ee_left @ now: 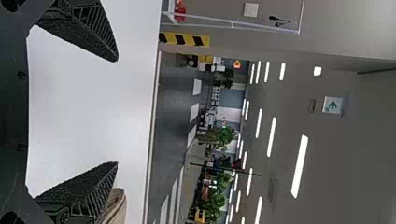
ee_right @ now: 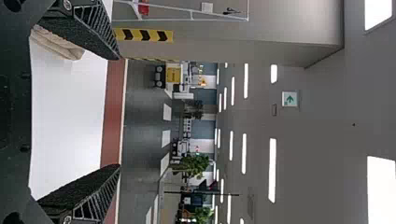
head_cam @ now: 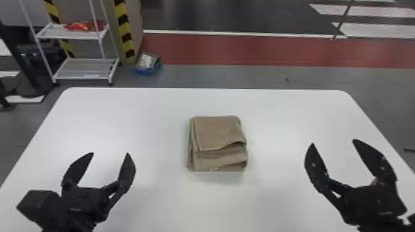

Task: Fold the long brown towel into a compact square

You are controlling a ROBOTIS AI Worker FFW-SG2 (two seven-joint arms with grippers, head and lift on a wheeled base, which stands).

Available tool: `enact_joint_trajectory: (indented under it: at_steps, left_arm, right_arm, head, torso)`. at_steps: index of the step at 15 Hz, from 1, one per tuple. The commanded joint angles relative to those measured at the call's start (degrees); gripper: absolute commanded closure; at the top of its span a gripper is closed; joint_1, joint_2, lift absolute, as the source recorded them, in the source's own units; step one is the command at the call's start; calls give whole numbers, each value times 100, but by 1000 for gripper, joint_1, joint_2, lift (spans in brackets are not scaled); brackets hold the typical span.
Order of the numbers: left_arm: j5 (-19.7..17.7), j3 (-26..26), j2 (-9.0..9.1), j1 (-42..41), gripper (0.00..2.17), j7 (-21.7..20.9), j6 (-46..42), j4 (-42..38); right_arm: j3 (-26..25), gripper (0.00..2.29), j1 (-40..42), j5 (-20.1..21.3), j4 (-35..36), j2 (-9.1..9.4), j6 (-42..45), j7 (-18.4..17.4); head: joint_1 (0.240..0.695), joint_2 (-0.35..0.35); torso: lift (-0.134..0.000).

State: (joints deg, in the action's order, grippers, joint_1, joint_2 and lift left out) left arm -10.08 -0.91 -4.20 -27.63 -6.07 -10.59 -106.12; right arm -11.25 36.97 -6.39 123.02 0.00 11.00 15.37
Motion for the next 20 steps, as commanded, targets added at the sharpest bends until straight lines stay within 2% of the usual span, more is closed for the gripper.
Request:
enact_joint_trajectory:
  at_steps: [1, 4, 6, 13, 20]
  left_arm:
    - [85, -6, 16, -163, 83, 26, -192, -119]
    - [112, 56, 16, -216, 83, 26, -333, -181]
    - [173, 91, 24, -216, 83, 35, -333, -190]
    - [191, -76, 24, -480, 83, 88, -526, -453]
    - [200, -85, 51, -524, 83, 88, -509, -603]
  right_arm:
    - [87, 53, 29, -2, -6, 5, -59, -70]
    - [386, 60, 29, 112, 152, 5, -586, -562]
    - [685, 66, 21, 367, 205, 5, -797, -861]
    - [843, 70, 12, 420, 170, 5, -832, -861]
    - [914, 76, 82, 446, 144, 5, -814, -869]
  head:
    - [695, -54]
    - [695, -53]
    - [695, -53]
    - [695, 11]
    - [695, 25]
  torso:
    - [-123]
    - [-123]
    - [-123]
    - [-123]
    - [-123]
